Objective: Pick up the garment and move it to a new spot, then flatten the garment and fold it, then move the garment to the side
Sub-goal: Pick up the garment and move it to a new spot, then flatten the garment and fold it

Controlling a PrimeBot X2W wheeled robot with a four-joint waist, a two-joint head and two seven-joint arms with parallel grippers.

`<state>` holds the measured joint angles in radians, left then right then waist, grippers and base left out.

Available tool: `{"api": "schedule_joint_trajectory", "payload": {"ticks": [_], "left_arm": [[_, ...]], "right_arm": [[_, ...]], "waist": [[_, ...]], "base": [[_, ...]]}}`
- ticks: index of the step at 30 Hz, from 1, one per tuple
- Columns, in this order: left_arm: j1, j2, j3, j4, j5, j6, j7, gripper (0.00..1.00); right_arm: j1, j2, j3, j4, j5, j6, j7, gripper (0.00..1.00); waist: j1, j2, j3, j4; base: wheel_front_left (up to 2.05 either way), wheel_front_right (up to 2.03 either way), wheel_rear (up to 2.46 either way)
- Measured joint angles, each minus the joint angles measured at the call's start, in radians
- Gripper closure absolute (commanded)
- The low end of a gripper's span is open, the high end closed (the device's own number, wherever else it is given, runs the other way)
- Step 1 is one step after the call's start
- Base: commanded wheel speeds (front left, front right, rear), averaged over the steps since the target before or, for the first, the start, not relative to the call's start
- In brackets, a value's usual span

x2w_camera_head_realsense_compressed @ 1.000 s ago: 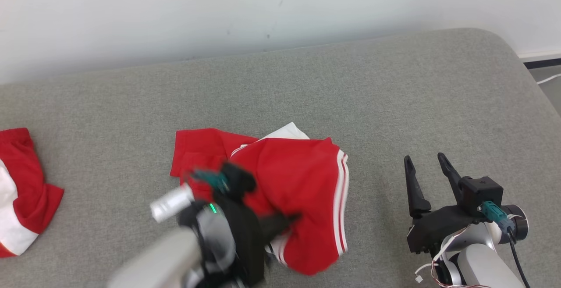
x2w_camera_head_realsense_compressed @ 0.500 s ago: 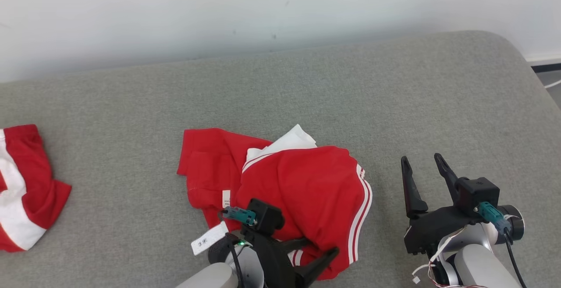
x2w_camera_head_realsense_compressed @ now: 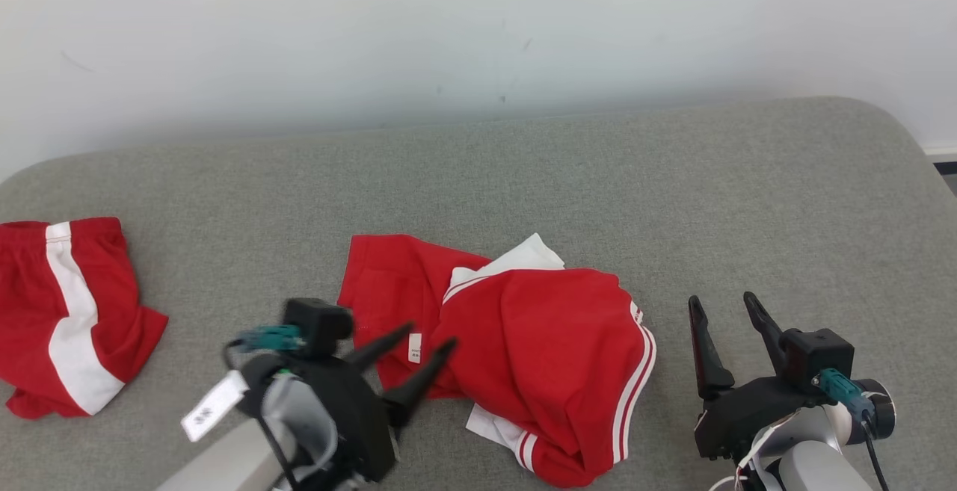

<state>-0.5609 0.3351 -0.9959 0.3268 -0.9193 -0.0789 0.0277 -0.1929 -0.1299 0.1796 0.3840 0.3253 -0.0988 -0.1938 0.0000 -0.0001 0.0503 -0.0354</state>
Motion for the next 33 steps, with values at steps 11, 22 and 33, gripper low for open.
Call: {"api": "schedule_joint_trajectory", "payload": {"ticks": [11, 22, 33], "left_arm": [[-0.002, 0.037, 0.035, 0.196, 0.0, 0.025, -0.02, 0.0], [-0.075, 0.032, 0.047, 0.364, -0.028, -0.006, 0.004, 0.0], [-0.125, 0.002, 0.039, 0.48, -0.032, -0.027, 0.032, 0.85]], "right_arm": [[-0.003, -0.003, 0.016, -0.007, 0.0, 0.013, 0.0, 0.0], [-0.043, 0.006, 0.045, -0.032, -0.011, 0.02, 0.009, 0.0], [-0.052, 0.008, 0.031, -0.034, -0.015, 0.013, 0.009, 0.0]], "waist": [[0.0, 0.0001, 0.002, -0.011], [0.0, 0.0001, 0.049, -0.053], [0.0001, 0.0002, 0.107, -0.103]], "base": [[0.0, 0.0, 0.0], [0.0, 0.0, 0.0], [0.0, 0.0, 0.0]]}}
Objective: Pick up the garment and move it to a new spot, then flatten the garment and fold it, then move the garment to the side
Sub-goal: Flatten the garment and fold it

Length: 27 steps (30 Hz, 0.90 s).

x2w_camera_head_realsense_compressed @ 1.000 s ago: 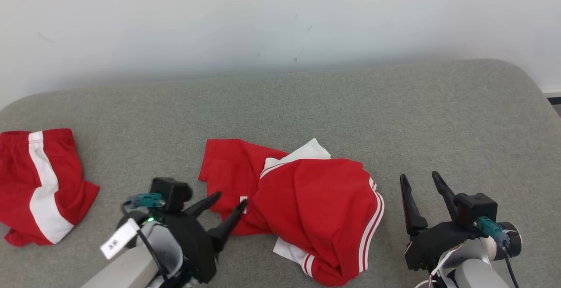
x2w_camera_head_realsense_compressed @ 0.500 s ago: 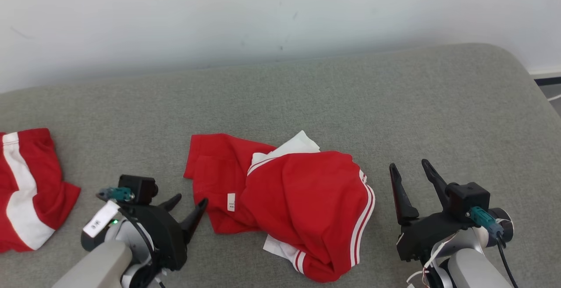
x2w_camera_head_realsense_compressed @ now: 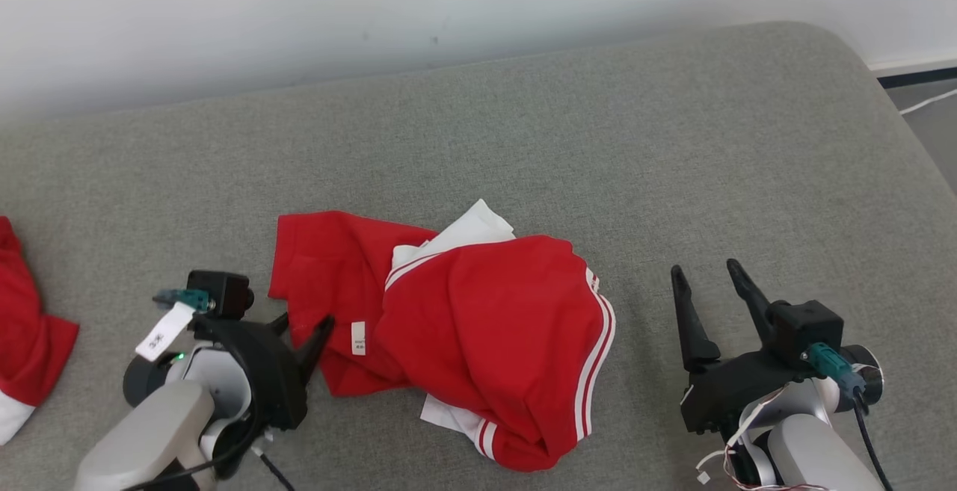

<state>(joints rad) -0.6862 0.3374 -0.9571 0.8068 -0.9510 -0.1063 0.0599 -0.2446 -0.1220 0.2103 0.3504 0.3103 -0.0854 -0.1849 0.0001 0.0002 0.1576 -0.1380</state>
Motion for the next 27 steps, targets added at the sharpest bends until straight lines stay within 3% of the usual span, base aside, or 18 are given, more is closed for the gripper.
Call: {"api": "schedule_joint_trajectory", "payload": {"ticks": [1, 13, 20, 24, 27], "left_arm": [[-0.01, -0.004, -0.003, 0.007, 0.0, 0.0, 0.002, 1.0], [-0.06, -0.027, -0.011, 0.016, 0.052, -0.006, -0.103, 1.0], [-0.052, -0.026, 0.011, -0.024, 0.071, 0.049, -0.209, 1.0], [-0.002, 0.011, 0.032, -0.019, 0.066, 0.08, -0.248, 1.0], [0.053, 0.025, 0.035, -0.02, 0.059, 0.08, -0.263, 1.0]], "right_arm": [[0.0, 0.0, -0.005, 0.0, 0.0, -0.003, 0.0, 0.0], [0.0, 0.006, -0.007, 0.006, 0.0, -0.007, -0.009, 0.0], [-0.009, 0.016, 0.027, 0.009, 0.0, 0.018, -0.009, 0.0], [-0.022, 0.028, 0.051, 0.005, 0.007, 0.039, 0.002, 0.0], [-0.034, 0.029, 0.053, 0.008, 0.015, 0.042, 0.011, 0.0]], "waist": [[0.0, -0.0001, 0.003, -0.001], [0.0, -0.0001, 0.001, 0.047], [0.0, -0.0001, -0.019, 0.093], [-0.0001, -0.0001, -0.028, 0.121], [-0.0001, -0.0001, -0.03, 0.141]], "base": [[0.0, 0.0, 0.0], [0.0, 0.0, 0.0], [0.0, 0.0, 0.0], [0.0, 0.0, 0.0], [0.0, 0.0, 0.0]]}}
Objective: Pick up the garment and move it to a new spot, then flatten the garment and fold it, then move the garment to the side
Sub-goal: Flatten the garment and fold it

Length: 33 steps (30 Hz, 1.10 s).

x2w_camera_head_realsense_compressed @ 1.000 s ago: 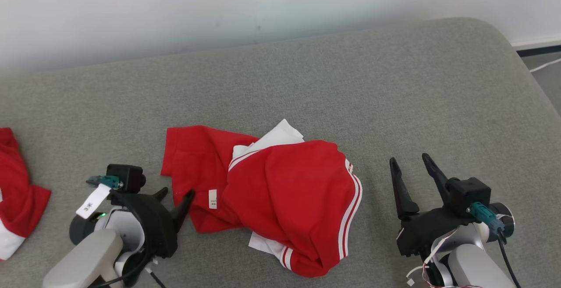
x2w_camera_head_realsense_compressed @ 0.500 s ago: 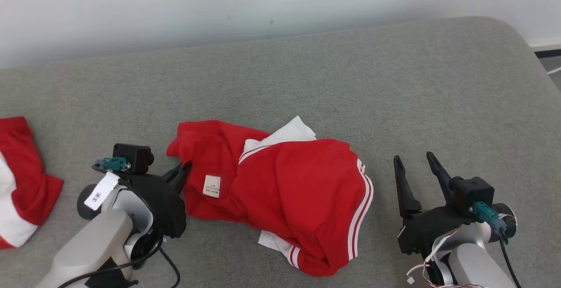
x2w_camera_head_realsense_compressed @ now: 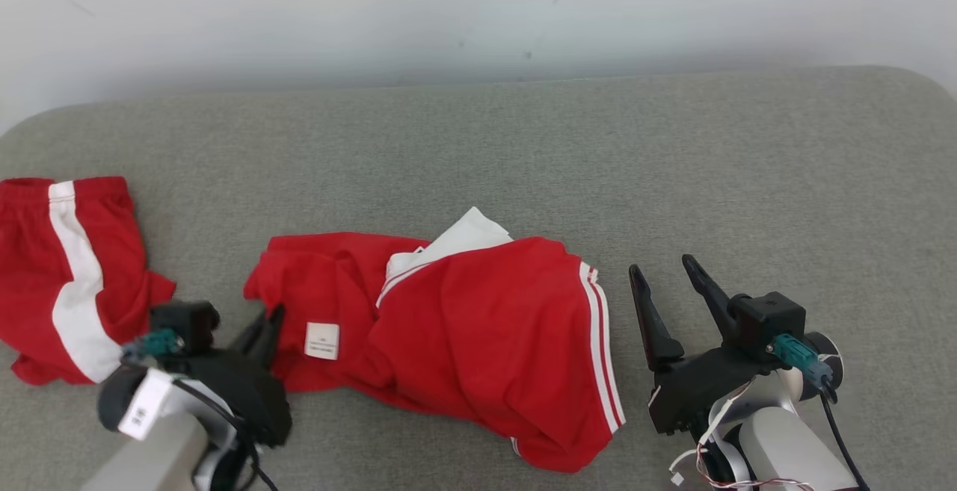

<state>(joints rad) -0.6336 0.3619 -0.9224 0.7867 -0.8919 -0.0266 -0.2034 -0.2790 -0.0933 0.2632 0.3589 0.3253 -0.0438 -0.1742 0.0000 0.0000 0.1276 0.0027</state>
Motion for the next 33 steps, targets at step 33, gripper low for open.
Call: {"api": "schedule_joint_trajectory", "payload": {"ticks": [33], "left_arm": [[0.08, -0.094, -0.025, -0.061, 0.003, 0.0, -0.035, 1.0]], "right_arm": [[-0.048, 0.033, 0.05, 0.194, 0.249, 0.123, 0.142, 0.0]], "waist": [[0.0, 0.0, -0.041, 0.069]], "base": [[0.0, 0.0, 0.0]]}}
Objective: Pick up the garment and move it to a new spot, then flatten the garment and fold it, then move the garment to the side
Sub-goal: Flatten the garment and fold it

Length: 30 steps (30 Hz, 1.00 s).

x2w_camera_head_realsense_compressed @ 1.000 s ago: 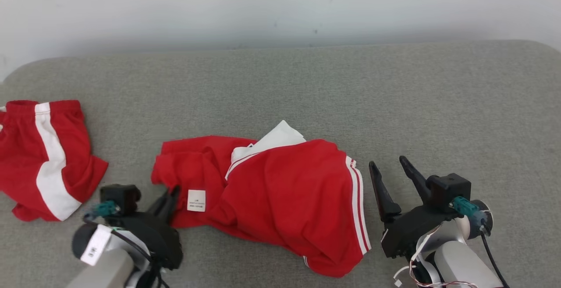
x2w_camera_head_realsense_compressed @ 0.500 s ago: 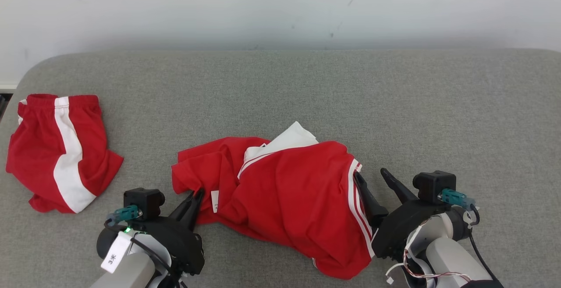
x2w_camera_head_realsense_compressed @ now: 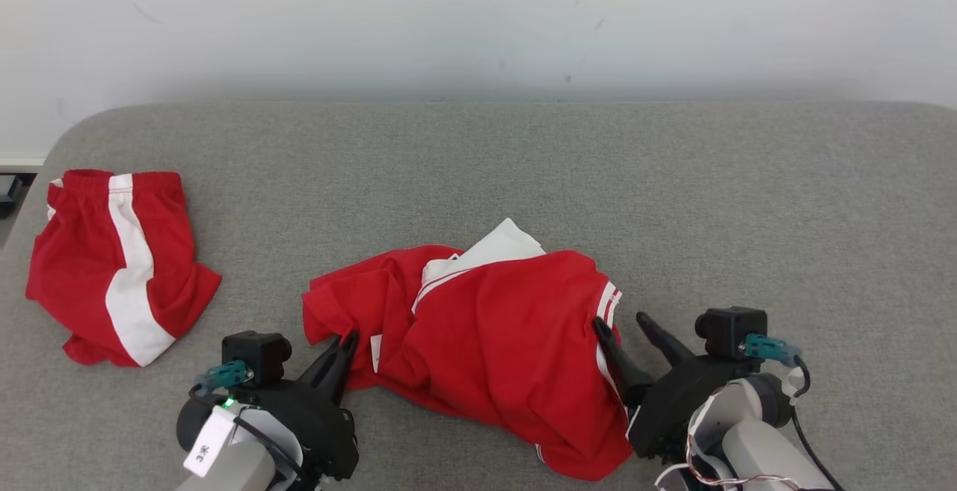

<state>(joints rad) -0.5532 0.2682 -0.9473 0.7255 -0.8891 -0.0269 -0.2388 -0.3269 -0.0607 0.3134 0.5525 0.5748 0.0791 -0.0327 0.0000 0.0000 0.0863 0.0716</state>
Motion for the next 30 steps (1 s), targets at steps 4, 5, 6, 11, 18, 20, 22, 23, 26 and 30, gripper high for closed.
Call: {"api": "schedule_joint_trajectory", "payload": {"ticks": [4, 5, 6, 11, 18, 20, 22, 23, 26, 30], "left_arm": [[0.0, -0.011, -0.004, -0.003, 0.003, 0.0, -0.001, 1.0], [0.0, -0.011, -0.004, -0.003, 0.003, 0.0, -0.001, 1.0], [0.0, -0.012, -0.005, -0.003, 0.004, 0.0, -0.001, 1.0], [0.0, -0.016, -0.007, -0.003, 0.006, -0.001, -0.001, 1.0], [0.014, -0.002, 0.007, 0.003, 0.003, 0.0, -0.001, 1.0], [0.023, 0.006, 0.011, 0.007, 0.002, 0.001, -0.001, 1.0], [0.027, 0.01, 0.018, 0.007, 0.0, 0.001, -0.001, 1.0], [0.027, 0.01, 0.019, 0.007, 0.0, 0.001, -0.001, 1.0], [0.028, 0.014, 0.022, 0.009, 0.0, 0.004, -0.004, 1.0], [0.032, 0.025, 0.026, 0.008, 0.001, 0.011, -0.004, 1.0]], "right_arm": [[0.007, 0.001, 0.03, 0.013, 0.007, 0.0, 0.026, 0.0], [0.007, 0.001, 0.03, 0.013, 0.007, 0.0, 0.026, 0.0], [0.007, 0.001, 0.04, 0.021, 0.008, 0.002, 0.035, 0.35], [0.006, 0.002, 0.075, 0.027, 0.028, 0.009, 0.051, 1.0], [-0.034, 0.002, 0.06, 0.031, 0.033, 0.001, 0.033, 1.0], [-0.035, -0.001, 0.042, 0.03, 0.031, -0.006, 0.019, 1.0], [-0.034, -0.016, 0.025, 0.028, 0.031, -0.011, 0.007, 1.0], [-0.033, -0.03, 0.013, 0.028, 0.031, -0.016, -0.001, 1.0], [-0.034, -0.082, -0.012, 0.03, 0.029, -0.023, -0.013, 1.0], [-0.035, -0.131, -0.03, 0.029, 0.014, -0.028, -0.023, 1.0]], "waist": [[0.0, 0.0, -0.001, 0.014], [0.0, 0.0, -0.001, 0.014], [0.0, 0.0, 0.0, 0.017], [0.0, 0.0, 0.002, 0.036], [0.0, 0.0, -0.003, 0.033], [0.0, 0.0, -0.006, 0.025], [0.0, 0.0, -0.008, 0.018], [0.0, 0.0, -0.009, 0.015], [0.0001, 0.0, -0.016, 0.007], [0.0, 0.0, -0.03, -0.005]], "base": [[0.0, 0.0, 0.0], [0.0, 0.0, 0.0], [0.0, 0.0, 0.0], [0.0, 0.0, 0.0], [0.0, 0.0, 0.0], [0.0, 0.0, 0.0], [0.0, 0.0, 0.0], [0.0, 0.0, 0.0], [0.0, 0.0, 0.0], [0.0, 0.0, 0.0]]}}
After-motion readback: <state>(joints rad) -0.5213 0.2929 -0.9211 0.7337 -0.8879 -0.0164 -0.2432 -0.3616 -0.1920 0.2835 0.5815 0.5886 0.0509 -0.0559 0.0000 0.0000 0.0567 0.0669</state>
